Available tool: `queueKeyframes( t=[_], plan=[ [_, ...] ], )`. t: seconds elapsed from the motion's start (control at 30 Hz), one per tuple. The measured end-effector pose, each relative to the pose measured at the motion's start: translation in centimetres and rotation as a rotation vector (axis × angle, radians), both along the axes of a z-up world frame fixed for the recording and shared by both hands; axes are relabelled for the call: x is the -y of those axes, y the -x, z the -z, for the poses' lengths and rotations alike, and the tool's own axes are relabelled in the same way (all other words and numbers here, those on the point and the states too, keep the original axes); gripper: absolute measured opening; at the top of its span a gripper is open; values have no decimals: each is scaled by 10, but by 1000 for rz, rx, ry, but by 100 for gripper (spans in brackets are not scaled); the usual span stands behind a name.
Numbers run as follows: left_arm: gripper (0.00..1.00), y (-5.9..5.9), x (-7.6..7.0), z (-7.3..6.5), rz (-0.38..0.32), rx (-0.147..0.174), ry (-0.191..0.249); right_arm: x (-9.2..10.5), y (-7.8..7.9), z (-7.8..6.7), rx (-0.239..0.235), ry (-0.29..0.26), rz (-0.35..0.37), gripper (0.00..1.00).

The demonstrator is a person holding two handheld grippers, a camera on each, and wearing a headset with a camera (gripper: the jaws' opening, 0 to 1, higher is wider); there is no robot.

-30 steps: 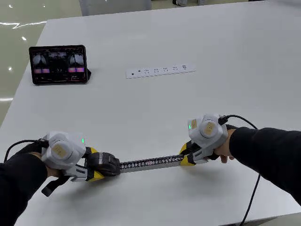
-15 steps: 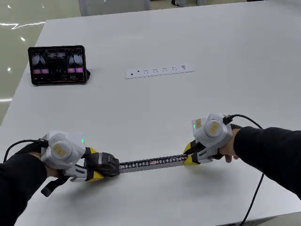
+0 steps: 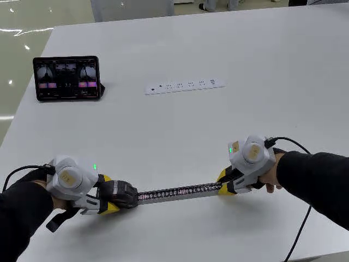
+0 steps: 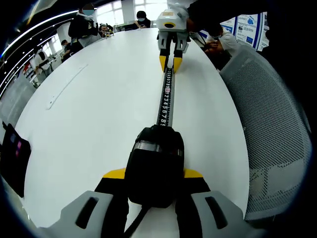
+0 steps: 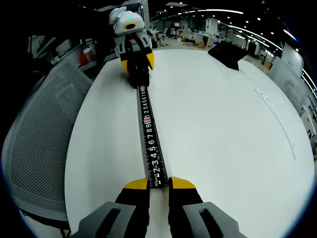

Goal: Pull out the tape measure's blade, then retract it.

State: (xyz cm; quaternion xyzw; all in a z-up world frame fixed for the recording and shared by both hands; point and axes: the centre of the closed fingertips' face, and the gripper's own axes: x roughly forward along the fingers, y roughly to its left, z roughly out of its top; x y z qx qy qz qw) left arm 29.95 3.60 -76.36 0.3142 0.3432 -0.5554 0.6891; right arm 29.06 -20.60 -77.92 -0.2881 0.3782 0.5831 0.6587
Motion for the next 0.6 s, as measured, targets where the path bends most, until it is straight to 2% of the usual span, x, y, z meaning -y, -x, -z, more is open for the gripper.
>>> queueKeyframes(
  t=[0.6],
  plan=[
    [31, 1, 0, 0, -2, 0, 0, 13, 1, -1, 0, 12, 9, 10]
  ],
)
